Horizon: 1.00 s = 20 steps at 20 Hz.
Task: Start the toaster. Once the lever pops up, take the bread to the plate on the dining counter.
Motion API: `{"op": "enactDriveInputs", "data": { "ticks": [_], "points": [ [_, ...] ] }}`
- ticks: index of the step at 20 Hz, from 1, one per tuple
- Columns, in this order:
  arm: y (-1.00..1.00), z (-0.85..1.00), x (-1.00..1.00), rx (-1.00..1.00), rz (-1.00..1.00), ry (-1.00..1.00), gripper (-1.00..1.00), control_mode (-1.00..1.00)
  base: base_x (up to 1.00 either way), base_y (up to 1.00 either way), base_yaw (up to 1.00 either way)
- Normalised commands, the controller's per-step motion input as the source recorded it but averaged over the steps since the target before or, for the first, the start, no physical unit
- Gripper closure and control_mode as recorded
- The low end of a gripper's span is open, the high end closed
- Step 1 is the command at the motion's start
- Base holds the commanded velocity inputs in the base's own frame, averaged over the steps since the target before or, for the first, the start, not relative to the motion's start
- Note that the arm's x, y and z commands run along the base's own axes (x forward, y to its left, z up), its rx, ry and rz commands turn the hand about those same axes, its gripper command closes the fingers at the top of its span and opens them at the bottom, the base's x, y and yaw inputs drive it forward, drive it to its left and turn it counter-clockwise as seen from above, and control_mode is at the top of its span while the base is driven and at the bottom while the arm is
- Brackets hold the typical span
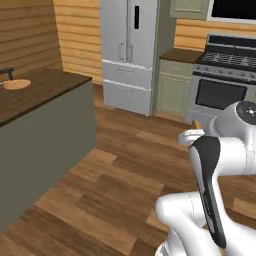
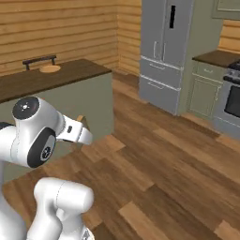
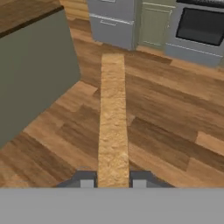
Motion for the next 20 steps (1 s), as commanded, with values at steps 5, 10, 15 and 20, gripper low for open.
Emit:
{"op": "enactDriveInputs", "data": {
  "ticks": [5, 10, 15, 20],
  "points": [
    [0.00, 0.00, 0.00, 0.00, 0.00, 0.00, 1.00, 1.00, 0.22, -0.04, 0.84],
    [0.00, 0.00, 0.00, 0.00, 0.00, 0.00, 1.00, 1.00, 0.66, -0.58, 0.56],
    [0.00, 0.00, 0.00, 0.00, 0.00, 0.00, 1.00, 1.00, 0.76, -0.61, 0.49],
    [0.00, 0.00, 0.00, 0.00, 0.00, 0.00, 1.00, 1.00, 0.61, -0.67, 0.37]
  ]
}}
